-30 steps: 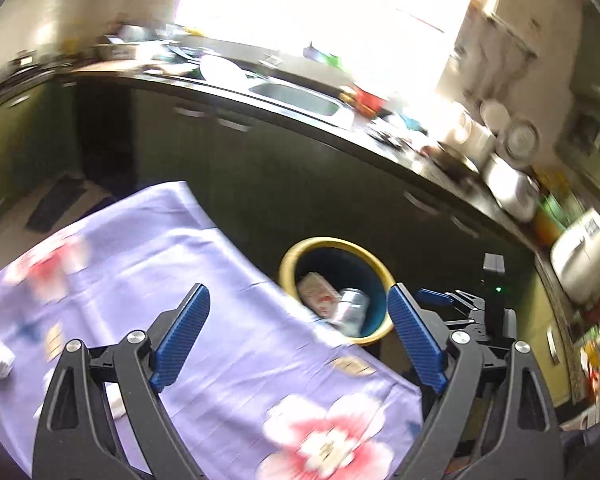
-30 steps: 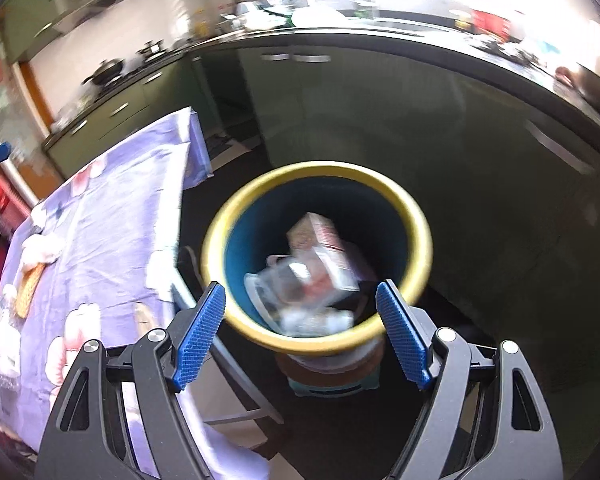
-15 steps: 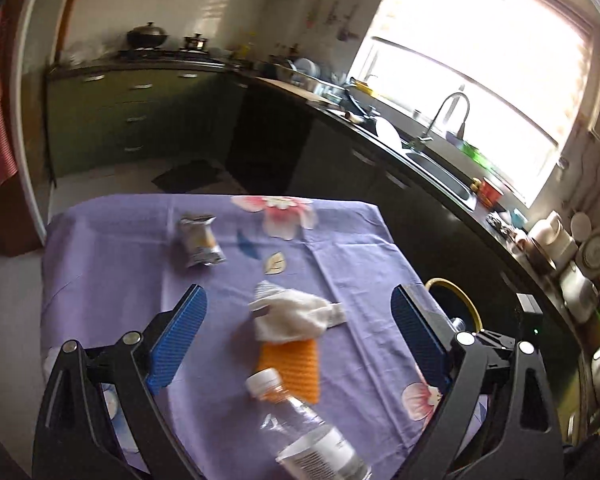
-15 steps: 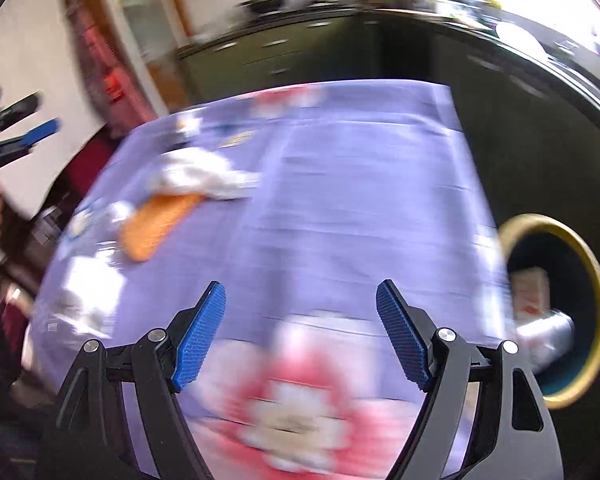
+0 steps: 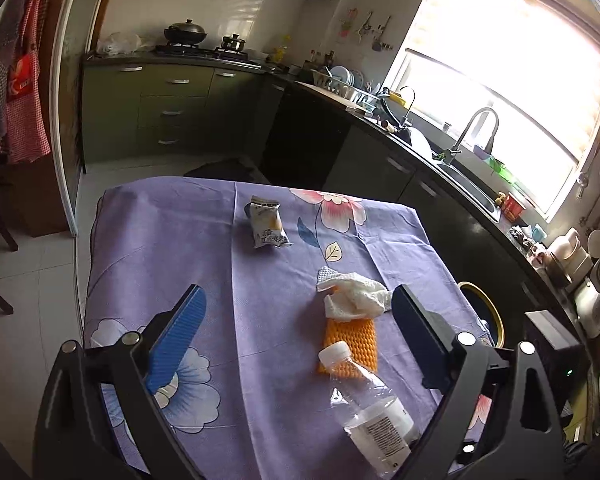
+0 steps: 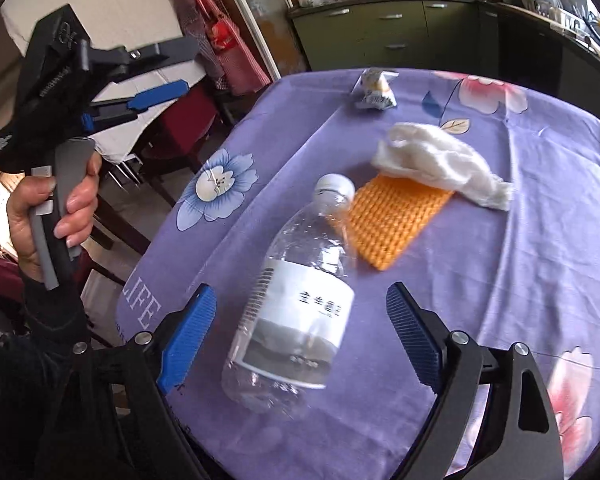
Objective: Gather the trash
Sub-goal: 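Grasp the clear water bottle with the right tool, then carry the water bottle over the bin and open the right tool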
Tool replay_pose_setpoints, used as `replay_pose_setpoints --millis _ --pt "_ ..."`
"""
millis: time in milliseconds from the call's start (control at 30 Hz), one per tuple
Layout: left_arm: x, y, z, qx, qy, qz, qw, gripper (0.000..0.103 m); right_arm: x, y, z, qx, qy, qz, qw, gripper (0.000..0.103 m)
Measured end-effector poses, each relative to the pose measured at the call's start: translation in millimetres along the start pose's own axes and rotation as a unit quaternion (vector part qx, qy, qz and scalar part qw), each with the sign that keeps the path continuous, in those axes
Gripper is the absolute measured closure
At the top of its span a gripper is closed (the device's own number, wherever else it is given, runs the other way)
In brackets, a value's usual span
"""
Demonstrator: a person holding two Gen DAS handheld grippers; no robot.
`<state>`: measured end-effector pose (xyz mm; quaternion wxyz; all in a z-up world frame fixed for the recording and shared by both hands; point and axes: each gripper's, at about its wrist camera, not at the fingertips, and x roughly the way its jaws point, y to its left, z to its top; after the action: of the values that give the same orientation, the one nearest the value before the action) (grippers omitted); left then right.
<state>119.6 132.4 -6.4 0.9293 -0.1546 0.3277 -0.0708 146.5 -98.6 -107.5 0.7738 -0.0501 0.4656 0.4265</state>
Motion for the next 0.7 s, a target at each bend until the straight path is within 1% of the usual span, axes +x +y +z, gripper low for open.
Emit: replay_pose_setpoints --millis 167,233,300,400,533,567,633,700 --pt "-5.9 10.5 -3.0 0.003 -0.005 0.004 1.0 0.014 25.3 10.4 -2.5 0.006 0.03 -0.026 0.999 0.017" --pt "-8.1 13.9 -3.7 0.002 -0.007 0.004 1.0 0.014 34.6 14.3 -3.4 0.001 0.04 -0.045 0.998 0.017" --pt "-8.3 16.1 -5.2 0.003 -0.007 0.005 1.0 0.013 41.2 13.7 -3.1 -0.004 0.046 -0.054 0.997 0.019" --pt "-5.4 16.1 -8.8 0.009 -0.002 0.008 0.9999 0.013 48.2 19.8 -5.6 -0.023 0.05 -0.089 0.995 0.022" --pt "1.9 14.8 -15.1 0.017 0.01 0.012 0.9997 0.013 58.3 20.4 -7.1 -0.03 0.06 -0.106 0.992 0.024" --pt "3.5 14.4 -16.1 0.019 0.012 0.014 0.9997 0.013 61.4 20.2 -7.7 -0.03 0.062 -0.109 0.992 0.028" --pt "6.4 13.3 -18.5 0.022 0.016 0.018 0.9995 0.013 62.9 18.7 -8.2 -0.033 0.064 -0.112 0.991 0.03" --pt "8.6 12.3 -20.4 0.025 0.02 0.022 0.9992 0.013 61.8 16.8 -10.3 -0.039 0.066 -0.114 0.99 0.036"
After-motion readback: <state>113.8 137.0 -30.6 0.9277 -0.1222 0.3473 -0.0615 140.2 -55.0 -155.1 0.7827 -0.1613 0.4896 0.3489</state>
